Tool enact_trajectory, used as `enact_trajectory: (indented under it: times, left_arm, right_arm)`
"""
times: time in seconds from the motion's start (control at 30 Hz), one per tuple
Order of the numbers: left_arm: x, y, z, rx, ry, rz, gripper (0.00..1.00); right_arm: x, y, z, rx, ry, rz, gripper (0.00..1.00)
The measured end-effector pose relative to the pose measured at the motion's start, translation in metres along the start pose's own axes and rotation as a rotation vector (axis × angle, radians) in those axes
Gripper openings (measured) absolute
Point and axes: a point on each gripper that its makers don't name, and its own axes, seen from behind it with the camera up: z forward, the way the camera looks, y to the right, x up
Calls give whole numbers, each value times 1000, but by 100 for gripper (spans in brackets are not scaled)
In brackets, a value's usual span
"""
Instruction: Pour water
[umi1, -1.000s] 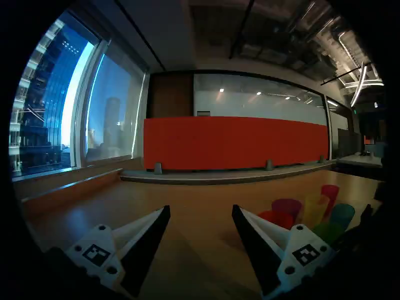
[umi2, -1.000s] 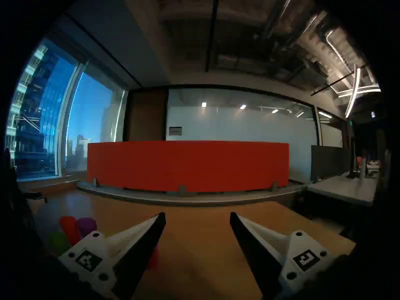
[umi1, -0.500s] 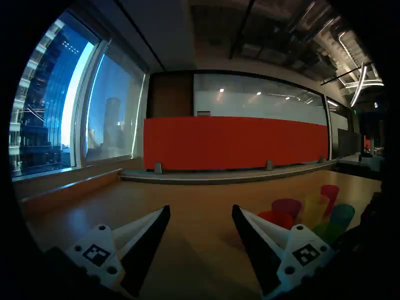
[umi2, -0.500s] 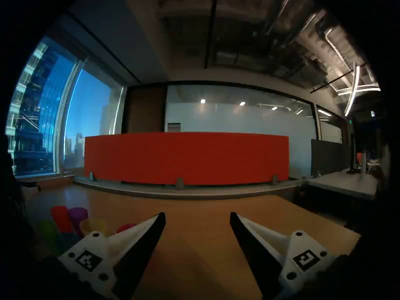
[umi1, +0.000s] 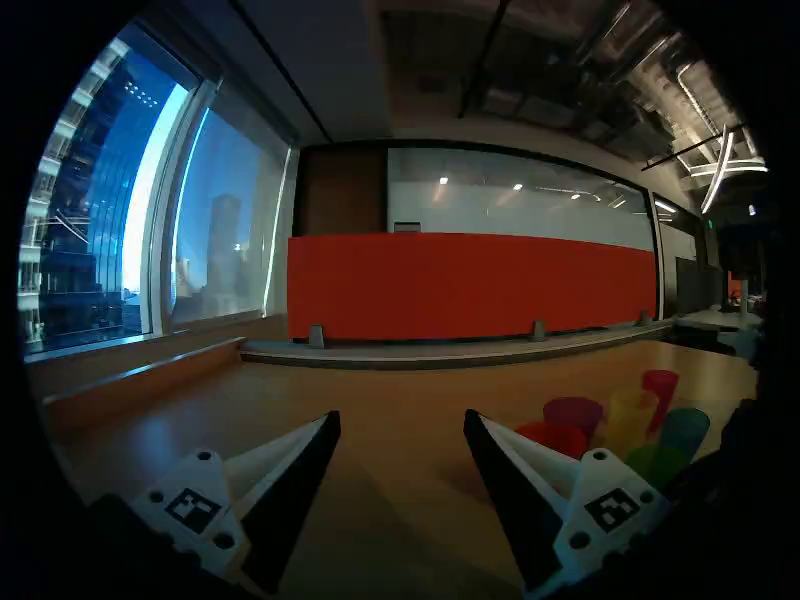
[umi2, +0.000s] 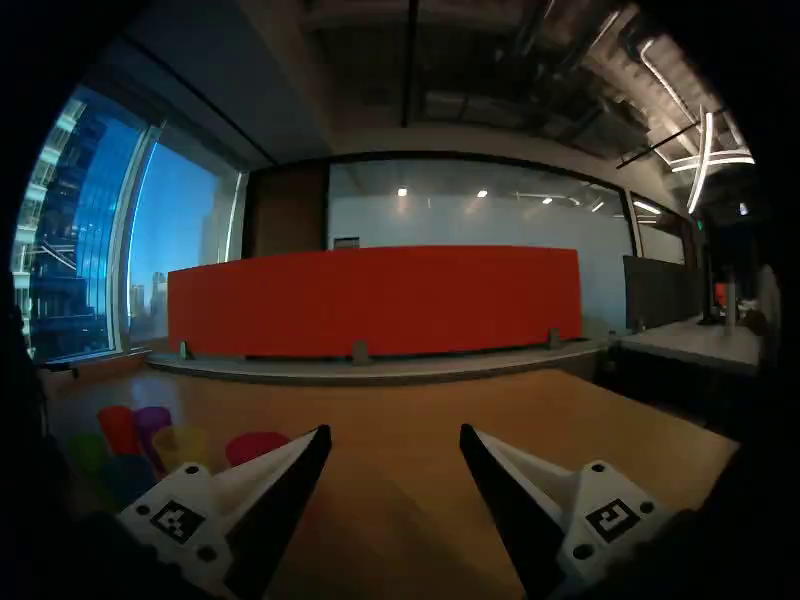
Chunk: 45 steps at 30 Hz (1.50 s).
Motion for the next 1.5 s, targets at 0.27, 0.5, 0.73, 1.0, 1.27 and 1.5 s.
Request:
enact_trajectory:
  times: [0.27, 0.5, 0.73, 1.0, 1.27, 1.5]
  left_arm:
    - [0, 0, 0, 0, 0, 0, 92]
    - [0, 0, 0, 0, 0, 0, 92]
    - [0, 0, 0, 0, 0, 0, 92]
    - [0, 0, 0, 0, 0, 0, 92]
    - [0, 0, 0, 0, 0, 0, 92]
    - [0, 0, 0, 0, 0, 0, 92]
  right_arm:
    - [0, 3, 1, -8, 4, -4, 100]
    - [0, -3, -1, -5, 11, -36, 99]
    - [-2, -6, -1, -3, 9, -47, 100]
    - [-2, -6, -2, -6, 11, -47, 99]
    - [-2, -7, -3, 1, 9, -47, 100]
    - [-2, -7, -4, 3, 9, -46, 100]
